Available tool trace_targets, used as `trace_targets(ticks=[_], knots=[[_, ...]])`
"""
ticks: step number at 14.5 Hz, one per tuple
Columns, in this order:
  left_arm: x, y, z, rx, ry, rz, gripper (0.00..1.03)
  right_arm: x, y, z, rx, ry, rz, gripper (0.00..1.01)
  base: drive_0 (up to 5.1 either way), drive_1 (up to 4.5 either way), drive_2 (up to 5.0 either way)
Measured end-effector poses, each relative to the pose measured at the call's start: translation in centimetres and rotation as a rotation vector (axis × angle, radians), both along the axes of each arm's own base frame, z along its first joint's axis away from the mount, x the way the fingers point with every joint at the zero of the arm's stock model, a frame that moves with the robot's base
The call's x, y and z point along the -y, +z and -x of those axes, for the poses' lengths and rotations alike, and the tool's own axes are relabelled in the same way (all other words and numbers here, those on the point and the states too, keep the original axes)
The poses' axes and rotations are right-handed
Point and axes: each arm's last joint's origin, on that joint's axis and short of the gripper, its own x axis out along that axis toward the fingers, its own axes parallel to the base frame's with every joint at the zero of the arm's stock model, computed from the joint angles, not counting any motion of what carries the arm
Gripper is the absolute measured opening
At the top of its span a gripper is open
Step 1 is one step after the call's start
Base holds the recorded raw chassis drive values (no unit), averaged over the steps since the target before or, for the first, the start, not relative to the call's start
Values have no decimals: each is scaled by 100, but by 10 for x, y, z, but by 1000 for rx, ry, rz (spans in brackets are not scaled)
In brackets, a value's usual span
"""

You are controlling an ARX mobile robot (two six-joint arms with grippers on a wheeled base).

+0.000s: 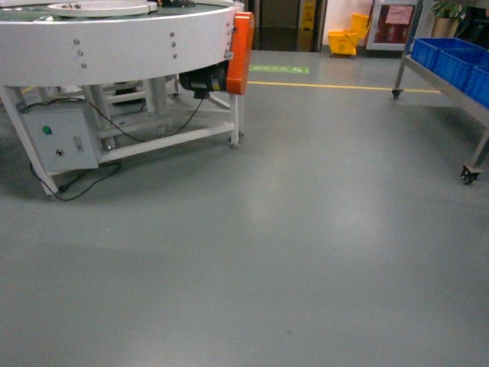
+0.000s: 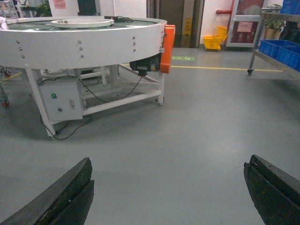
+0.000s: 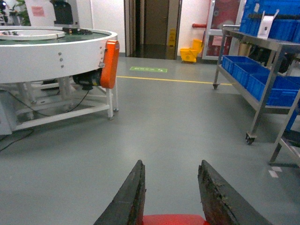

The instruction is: Pick red block from blue box to shelf

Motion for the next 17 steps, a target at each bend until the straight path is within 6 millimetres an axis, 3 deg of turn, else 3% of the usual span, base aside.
trace_targets(ticks=[11,17], knots=[[0,0,0,2,1,0,98,0,0,0,0,0,0,28,0,46,-45],[0,0,0,0,1,0,98,0,0,0,0,-1,0,28,6,415,-403]])
